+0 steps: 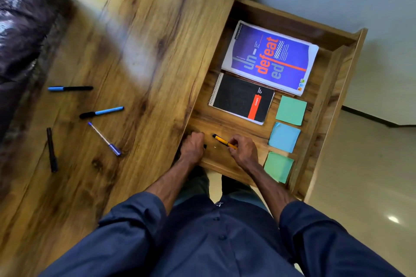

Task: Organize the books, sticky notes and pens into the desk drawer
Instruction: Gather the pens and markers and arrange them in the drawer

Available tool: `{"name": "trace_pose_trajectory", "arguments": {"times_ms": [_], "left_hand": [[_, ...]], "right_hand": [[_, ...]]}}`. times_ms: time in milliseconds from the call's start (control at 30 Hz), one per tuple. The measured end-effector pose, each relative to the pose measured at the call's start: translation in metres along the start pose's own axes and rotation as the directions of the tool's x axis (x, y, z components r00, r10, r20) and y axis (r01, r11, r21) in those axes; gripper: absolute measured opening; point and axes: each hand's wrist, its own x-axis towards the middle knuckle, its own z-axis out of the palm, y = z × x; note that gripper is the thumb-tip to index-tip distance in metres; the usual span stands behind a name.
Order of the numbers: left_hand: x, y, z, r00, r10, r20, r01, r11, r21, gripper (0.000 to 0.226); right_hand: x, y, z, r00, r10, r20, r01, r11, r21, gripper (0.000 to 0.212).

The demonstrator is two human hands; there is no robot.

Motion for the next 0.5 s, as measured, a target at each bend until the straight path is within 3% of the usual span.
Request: {"name": "trace_pose_trajectory", "arguments": {"times_ms": [500], "left_hand": [[0.0002, 0.0074, 0.0022, 0.997, 0.073, 0.005, -0.073, 0.989, 0.13, 0.014]], "right_hand": [[0.0015, -0.0009, 0.0022, 1.0, -0.002, 0.01, 0.002, 1.0, -0.011, 0.018]]}}
